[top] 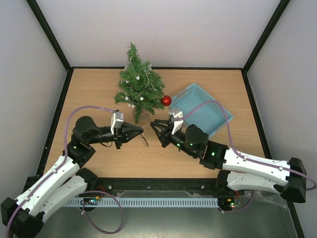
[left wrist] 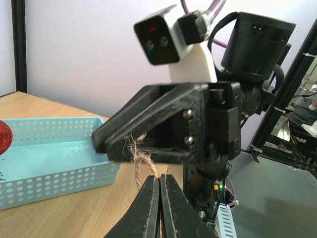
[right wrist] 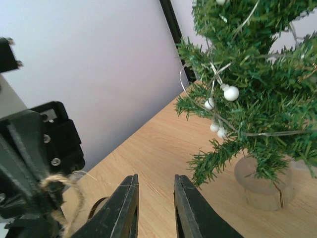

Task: Decorate the small christmas tree
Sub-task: Place the decoration item on the Christmas tree.

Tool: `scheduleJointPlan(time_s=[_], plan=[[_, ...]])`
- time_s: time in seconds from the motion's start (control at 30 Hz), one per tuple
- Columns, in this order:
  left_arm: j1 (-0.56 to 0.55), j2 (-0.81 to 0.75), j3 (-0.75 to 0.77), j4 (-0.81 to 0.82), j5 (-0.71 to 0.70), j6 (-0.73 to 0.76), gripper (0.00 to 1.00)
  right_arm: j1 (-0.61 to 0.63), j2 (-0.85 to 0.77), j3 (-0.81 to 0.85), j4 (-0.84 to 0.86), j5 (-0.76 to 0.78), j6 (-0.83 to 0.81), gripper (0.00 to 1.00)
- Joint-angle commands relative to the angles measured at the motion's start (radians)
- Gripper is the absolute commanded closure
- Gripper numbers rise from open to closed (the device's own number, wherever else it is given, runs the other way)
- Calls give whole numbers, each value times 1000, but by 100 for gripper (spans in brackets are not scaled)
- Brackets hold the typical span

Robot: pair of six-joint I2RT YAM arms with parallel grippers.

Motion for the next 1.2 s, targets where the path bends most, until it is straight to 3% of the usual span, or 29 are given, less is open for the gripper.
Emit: scheduleJointPlan(time_s=[0.0,0.13,0.37,0.63,0.8,1.17], plan=[[-6,-8,22,-15,-4,27,98,-4,-78,-11,-40,-23,-67,80],[-5,-2,29,-2,-4,7,98,-4,-128,-6,-37,-165,-102,75],[-9,-5,29,34,9,-26,98,-4,-115,-82,152,-290,8,70],[-18,-2,31,58,20,-52,98,-4,-56,-79,234,-299,3,71],[-24,3,31,78,39,-72,98,-4,-33,-67,204,-245,-18,71],[-37,16,35,95,50,-74,98,-4,14,-36,213,-298,2,71]])
